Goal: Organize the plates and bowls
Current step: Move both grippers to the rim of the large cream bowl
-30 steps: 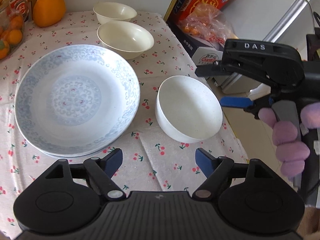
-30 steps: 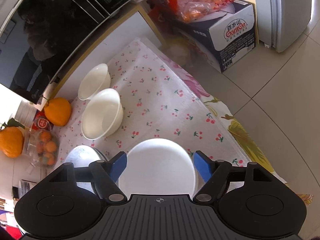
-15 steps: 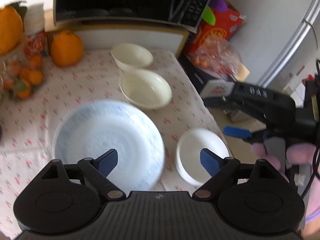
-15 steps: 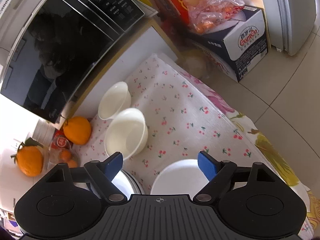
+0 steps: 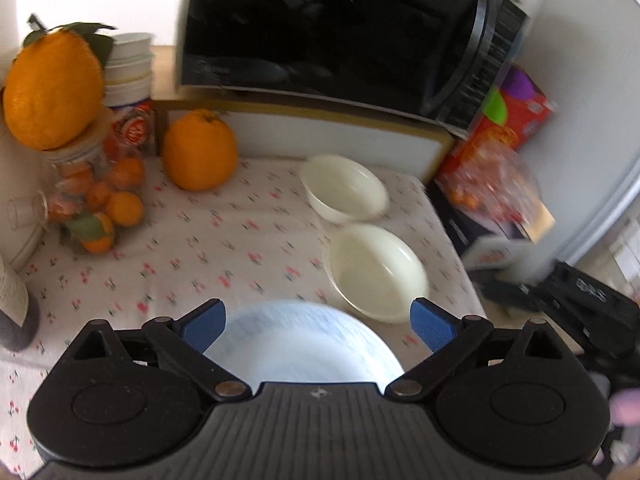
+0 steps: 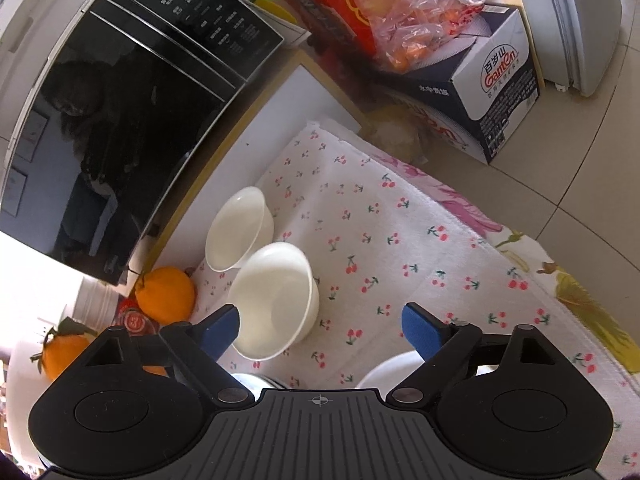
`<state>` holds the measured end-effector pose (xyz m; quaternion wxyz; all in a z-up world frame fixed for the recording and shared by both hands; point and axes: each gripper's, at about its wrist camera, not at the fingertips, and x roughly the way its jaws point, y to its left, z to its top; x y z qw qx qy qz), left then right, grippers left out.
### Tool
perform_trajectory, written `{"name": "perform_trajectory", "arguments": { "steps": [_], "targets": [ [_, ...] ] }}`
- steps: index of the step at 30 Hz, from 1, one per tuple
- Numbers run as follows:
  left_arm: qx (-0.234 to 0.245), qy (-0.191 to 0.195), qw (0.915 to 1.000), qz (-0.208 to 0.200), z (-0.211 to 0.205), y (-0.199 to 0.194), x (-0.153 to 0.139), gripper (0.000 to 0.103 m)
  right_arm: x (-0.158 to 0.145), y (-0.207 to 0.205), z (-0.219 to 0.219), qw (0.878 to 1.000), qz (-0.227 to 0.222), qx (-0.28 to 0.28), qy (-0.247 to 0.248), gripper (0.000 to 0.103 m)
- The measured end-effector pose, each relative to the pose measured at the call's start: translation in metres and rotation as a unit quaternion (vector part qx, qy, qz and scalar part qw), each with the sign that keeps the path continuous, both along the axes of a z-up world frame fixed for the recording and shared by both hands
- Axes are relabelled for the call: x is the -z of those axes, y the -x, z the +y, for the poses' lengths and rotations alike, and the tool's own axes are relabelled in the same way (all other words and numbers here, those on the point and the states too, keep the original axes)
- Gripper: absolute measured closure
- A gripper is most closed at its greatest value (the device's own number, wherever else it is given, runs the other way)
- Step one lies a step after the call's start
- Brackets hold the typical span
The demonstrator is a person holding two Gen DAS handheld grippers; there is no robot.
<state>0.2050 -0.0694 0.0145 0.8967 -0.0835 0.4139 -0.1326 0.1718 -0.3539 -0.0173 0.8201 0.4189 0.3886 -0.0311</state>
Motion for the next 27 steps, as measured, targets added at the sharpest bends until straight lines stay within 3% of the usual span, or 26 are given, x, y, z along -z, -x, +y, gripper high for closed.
{"name": "perform_trajectory", "arguments": {
  "steps": [6, 16, 27],
  "targets": [
    [-0.036, 0.023, 0.9991, -0.002, 0.011, -0.022, 0.025, 0.005, 0.012, -0.013, 0.014, 1.000, 0.004, 0.000, -0.010, 0.013],
    [-0.024, 0.053, 0.9981, -0.019, -0.001, -0.049, 0.039, 0.017, 0.028, -0.030, 0.018, 0.999, 0.012, 0.027, -0.015, 0.013],
    [0.008, 0.077, 0.9970, 0.009, -0.021, -0.065, 0.053, 0.051, 0.029, -0.041, 0.033, 1.000, -0.008, 0.013, 0.008, 0.015]
  ]
}}
